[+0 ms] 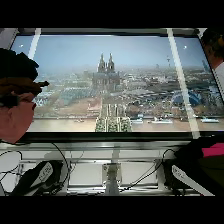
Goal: Fold the clothes and pants, and hang the long-sleeved shirts on hangers.
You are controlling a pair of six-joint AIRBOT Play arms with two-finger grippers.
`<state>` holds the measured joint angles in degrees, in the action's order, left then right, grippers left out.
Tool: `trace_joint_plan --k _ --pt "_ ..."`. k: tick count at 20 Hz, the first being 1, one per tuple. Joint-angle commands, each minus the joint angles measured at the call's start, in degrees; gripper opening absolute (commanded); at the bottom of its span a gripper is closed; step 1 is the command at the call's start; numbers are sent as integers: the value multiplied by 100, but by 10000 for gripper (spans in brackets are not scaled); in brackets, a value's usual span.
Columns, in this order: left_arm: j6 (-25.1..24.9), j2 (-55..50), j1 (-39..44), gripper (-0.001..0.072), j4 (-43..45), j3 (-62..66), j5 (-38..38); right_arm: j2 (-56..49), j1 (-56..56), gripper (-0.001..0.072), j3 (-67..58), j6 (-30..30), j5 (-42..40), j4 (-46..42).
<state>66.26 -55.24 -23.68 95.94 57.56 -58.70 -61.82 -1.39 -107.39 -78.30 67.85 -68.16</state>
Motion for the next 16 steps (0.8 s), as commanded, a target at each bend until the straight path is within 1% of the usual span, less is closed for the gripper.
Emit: trace_joint_plan --k 1,5,6,10,14,16 --pt "402 -396 -4 679 13 -2 0 4 0 7 2 -2 2 0" --pt "846 -831 -4 678 9 -2 92 4 0 7 2 -2 2 0" --pt "1110 -979 -7 679 9 -2 111 4 0 7 2 -2 4 0" --pt "2699 -1635 -4 679 7 -2 444 4 0 7 2 -2 2 0" --pt "4079 -2133 -4 679 9 -2 828 4 0 7 2 -2 2 -2" --pt "4769 -2243 -4 678 11 -2 1172 4 0 7 2 -2 2 -2"
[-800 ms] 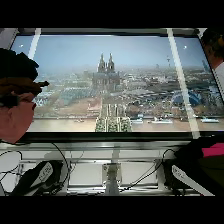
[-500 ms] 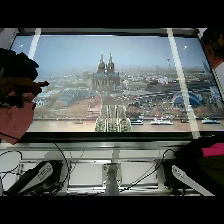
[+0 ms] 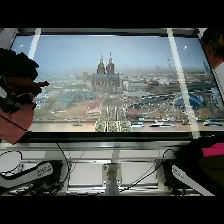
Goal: Fold the clothes and pants, and hang the long-sleeved shirts on hangers.
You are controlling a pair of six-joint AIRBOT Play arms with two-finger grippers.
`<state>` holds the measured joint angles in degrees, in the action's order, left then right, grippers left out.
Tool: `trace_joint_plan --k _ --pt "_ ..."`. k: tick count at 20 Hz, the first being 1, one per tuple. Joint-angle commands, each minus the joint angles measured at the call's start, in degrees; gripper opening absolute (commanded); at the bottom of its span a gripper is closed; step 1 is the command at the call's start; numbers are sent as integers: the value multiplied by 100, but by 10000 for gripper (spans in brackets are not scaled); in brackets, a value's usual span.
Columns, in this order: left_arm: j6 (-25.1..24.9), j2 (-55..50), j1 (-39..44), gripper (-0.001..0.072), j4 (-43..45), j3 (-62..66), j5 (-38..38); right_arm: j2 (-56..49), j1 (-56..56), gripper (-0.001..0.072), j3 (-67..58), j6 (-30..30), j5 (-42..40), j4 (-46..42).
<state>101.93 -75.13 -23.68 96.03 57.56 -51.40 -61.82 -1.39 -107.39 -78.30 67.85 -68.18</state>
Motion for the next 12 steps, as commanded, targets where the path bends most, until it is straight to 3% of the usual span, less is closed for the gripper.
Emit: trace_joint_plan --k 1,4,5,7,9,12 --pt "1534 -302 -4 679 2 -2 616 4 0 7 2 -2 2 2" --pt "2194 -490 -4 644 0 -2 855 4 0 7 2 -2 2 0" --pt "2240 -553 -4 519 0 -2 846 4 0 7 2 -2 4 2" --pt "2214 -588 -4 16 0 -2 780 4 0 7 2 -2 2 0" --pt "2210 -538 -2 14 -2 0 748 4 0 7 2 -2 2 2" --pt "1635 -186 160 12 -24 0 682 4 0 7 2 -2 2 0"
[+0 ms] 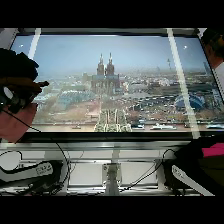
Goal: Fold the clothes and pants, and hang the long-sleeved shirts on hangers.
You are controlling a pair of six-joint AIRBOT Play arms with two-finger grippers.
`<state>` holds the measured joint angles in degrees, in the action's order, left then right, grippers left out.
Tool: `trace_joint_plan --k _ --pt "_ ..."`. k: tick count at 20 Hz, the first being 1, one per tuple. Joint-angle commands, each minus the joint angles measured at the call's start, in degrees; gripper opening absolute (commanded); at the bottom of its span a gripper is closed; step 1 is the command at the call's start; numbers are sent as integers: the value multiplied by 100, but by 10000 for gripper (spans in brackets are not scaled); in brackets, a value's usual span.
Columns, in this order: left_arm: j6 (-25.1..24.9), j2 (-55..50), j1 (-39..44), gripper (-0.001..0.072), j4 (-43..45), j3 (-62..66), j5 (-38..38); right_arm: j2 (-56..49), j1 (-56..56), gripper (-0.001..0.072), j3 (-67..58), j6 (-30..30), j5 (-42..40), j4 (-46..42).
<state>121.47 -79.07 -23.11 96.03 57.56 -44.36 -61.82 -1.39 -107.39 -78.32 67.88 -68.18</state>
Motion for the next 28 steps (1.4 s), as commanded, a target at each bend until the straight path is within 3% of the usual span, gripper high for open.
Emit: trace_joint_plan --k 1,4,6,12,18,25,26,27,28 --pt "-479 393 203 12 -24 0 -20 4 0 7 2 0 0 0" --pt "-887 1097 662 12 -26 0 -17 4 0 7 2 0 0 2" --pt "-885 1537 1058 12 -153 0 -13 4 0 7 2 0 0 2" --pt "-890 2398 2839 13 -1495 0 337 4 0 7 2 0 0 2" --pt "-990 1950 4865 13 -1510 -2 1368 4 0 7 2 0 -149 2" --pt "-990 789 6328 14 -1508 0 2243 4 0 7 2 0 -262 2" --pt "-994 713 6384 51 -1506 0 2273 4 0 7 2 0 -262 2" --pt "-1005 688 6384 188 -1499 0 2271 4 0 7 2 0 -264 2" --pt "-1115 702 6367 410 -1421 0 2271 4 0 7 2 0 -267 4"
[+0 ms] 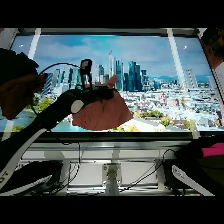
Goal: Fold the clothes and pants, and hang the long-sleeved shirts on hangers.
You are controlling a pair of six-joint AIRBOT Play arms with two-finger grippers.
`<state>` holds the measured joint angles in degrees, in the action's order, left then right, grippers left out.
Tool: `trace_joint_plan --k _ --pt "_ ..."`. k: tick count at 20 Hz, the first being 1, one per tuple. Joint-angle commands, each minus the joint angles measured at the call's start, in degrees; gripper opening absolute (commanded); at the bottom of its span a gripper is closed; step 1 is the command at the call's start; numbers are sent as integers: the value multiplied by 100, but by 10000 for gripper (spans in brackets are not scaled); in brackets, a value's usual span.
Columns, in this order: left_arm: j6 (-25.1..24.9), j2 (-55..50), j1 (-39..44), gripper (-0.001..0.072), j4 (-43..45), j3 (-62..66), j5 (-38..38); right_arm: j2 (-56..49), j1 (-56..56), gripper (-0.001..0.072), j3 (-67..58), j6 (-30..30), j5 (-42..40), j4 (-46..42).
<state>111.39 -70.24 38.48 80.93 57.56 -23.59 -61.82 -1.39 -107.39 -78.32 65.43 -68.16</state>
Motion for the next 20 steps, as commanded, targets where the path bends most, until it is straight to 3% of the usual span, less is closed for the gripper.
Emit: trace_joint_plan --k 1,4,7,12,17,20 --pt "-271 -142 162 596 251 0 177 4 0 7 2 0 -57 2" --pt "-577 214 -94 617 876 0 -365 4 0 7 2 -2 -46 33" --pt "-581 791 -667 490 1086 -2 -1349 4 0 7 2 -2 -52 44" --pt "-1054 1600 -1637 489 1082 -46 -2688 4 0 7 2 0 7 37" --pt "-1117 2498 -2330 489 914 -1113 -3342 -142 -7 6 76 7 1532 -916" --pt "-1244 2686 -2592 489 461 -1834 -3807 -337 -4 6 197 7 2076 -999"
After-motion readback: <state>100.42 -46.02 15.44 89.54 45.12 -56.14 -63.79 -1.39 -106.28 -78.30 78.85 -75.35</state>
